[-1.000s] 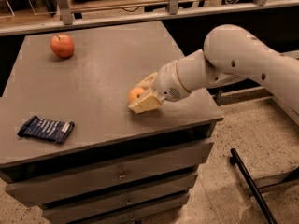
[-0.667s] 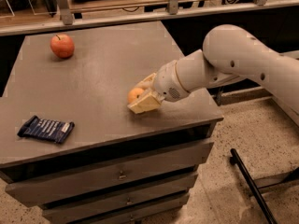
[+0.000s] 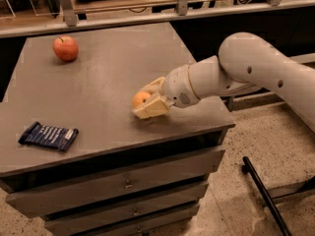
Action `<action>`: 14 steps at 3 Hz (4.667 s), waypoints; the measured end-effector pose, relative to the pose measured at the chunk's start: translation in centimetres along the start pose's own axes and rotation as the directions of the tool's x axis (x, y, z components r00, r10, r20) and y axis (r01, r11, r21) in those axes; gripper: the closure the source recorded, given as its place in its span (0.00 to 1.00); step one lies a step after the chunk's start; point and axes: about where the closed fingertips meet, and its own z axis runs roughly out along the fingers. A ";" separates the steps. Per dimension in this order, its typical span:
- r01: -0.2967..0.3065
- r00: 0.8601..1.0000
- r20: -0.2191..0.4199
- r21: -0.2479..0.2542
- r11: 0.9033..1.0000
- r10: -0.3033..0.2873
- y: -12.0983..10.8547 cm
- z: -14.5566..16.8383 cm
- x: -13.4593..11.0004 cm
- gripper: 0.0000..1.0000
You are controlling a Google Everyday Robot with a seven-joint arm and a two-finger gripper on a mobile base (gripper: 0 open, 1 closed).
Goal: Move orange near apple
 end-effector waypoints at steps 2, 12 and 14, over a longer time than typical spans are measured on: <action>0.097 0.988 0.120 -0.014 0.995 -0.094 -3.8 -0.7 -10.1 1.00; 0.021 0.985 0.171 0.072 0.997 -0.033 -20.2 16.7 -10.4 1.00; 0.029 0.980 0.196 0.019 0.999 -0.032 -20.0 19.1 -11.7 0.80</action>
Offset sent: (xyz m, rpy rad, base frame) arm 0.0668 0.0595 0.1347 0.1311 -0.1188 0.0821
